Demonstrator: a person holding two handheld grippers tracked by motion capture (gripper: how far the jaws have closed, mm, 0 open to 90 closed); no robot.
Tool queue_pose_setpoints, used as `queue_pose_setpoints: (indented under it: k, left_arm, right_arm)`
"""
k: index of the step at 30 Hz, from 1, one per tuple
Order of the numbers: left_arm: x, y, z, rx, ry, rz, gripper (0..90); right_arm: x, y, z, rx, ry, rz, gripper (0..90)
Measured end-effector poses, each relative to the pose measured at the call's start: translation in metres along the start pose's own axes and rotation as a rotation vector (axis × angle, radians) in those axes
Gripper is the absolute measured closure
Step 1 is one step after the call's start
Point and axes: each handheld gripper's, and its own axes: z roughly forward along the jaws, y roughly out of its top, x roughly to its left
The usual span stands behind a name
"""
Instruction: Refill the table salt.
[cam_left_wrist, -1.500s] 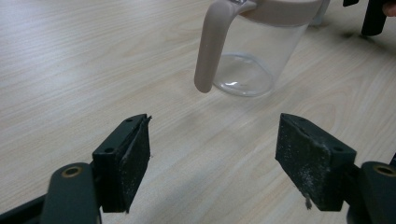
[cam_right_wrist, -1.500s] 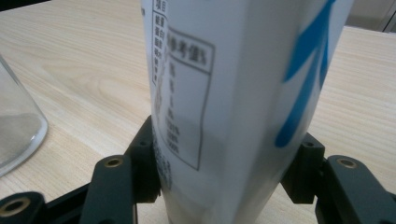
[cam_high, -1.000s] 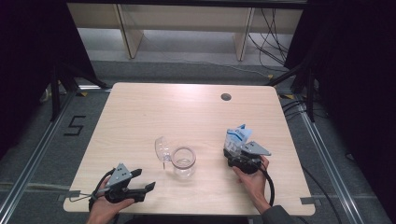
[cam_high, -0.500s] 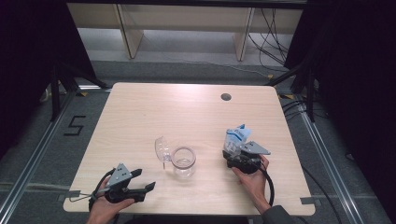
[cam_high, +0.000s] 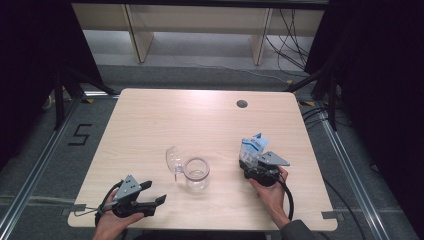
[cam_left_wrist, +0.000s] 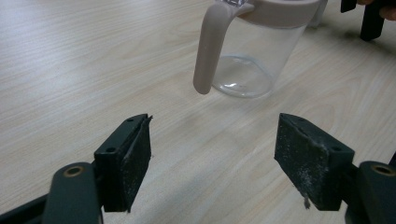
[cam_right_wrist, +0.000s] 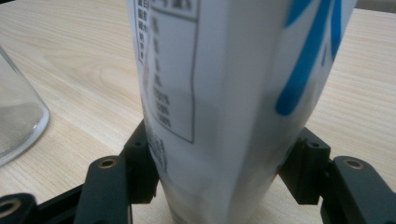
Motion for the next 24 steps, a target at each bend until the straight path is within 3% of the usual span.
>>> queue_pose_setpoints:
  k: [13,15,17,20,21,24]
  left_arm:
    - [0.001,0.000,-0.001,-0.009,-0.001,-0.013,27.1]
    - [0.002,0.000,-0.002,-0.010,0.001,-0.008,27.1]
    - [0.002,0.001,-0.002,-0.007,0.004,-0.008,27.1]
    - [0.001,0.000,-0.002,-0.007,0.004,-0.012,27.1]
    - [0.002,0.001,-0.002,-0.006,0.002,0.004,27.1]
    - [0.002,0.001,-0.002,-0.006,0.004,-0.003,27.0]
  right_arm:
    - [0.001,0.004,-0.003,-0.004,-0.018,-0.017,44.2]
    - [0.002,0.005,-0.005,-0.015,-0.017,-0.037,44.2]
    - [0.007,0.009,-0.009,-0.017,-0.034,-0.086,44.2]
    - [0.012,0.011,-0.013,-0.037,-0.039,-0.093,44.2]
    - [0.012,0.014,-0.015,-0.043,-0.047,-0.155,44.2]
    - [0.013,0.015,-0.017,-0.041,-0.062,-0.182,44.2]
